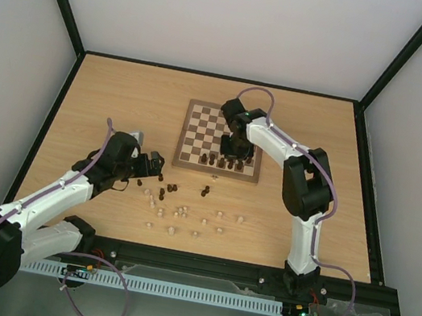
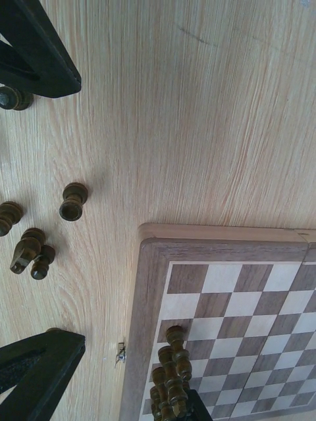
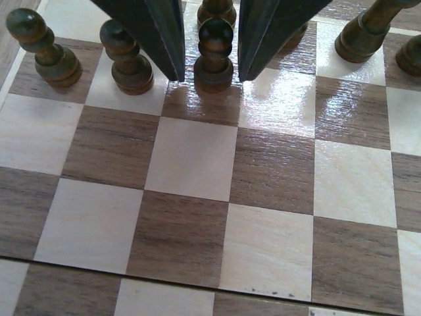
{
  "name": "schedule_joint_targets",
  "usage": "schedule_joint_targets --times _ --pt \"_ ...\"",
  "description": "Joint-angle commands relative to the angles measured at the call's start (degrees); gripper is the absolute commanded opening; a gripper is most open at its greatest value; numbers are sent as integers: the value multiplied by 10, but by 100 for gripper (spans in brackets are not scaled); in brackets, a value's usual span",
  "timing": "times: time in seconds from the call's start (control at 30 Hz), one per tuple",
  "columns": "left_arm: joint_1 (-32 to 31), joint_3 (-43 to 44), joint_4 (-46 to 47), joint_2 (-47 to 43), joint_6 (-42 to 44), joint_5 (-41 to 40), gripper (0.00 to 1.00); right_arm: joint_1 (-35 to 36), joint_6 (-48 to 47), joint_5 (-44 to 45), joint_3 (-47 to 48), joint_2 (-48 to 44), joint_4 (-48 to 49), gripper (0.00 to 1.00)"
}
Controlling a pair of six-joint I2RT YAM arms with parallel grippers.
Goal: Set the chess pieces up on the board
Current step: Place the chess piece on the chessboard, then pick up the chess piece at the center of the board.
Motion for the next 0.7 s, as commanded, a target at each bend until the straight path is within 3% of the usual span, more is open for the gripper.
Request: schedule_joint_targets --times 0.0,0.13,0.3,0.47,0.67 --pt "3 13 -9 -7 -1 -6 99 -3 -6 3 11 5 -22 24" --pt "4 16 -11 -7 -2 -9 100 -3 -8 14 29 -24 -31 28" --pt "3 24 -18 -9 2 -13 100 3 -11 11 10 -124 -21 38" --pt "6 35 -28 -12 7 -23 100 51 0 -10 -81 -232 -8 42" --pt "11 48 -33 0 4 -29 99 150 40 -51 -204 -273 51 41"
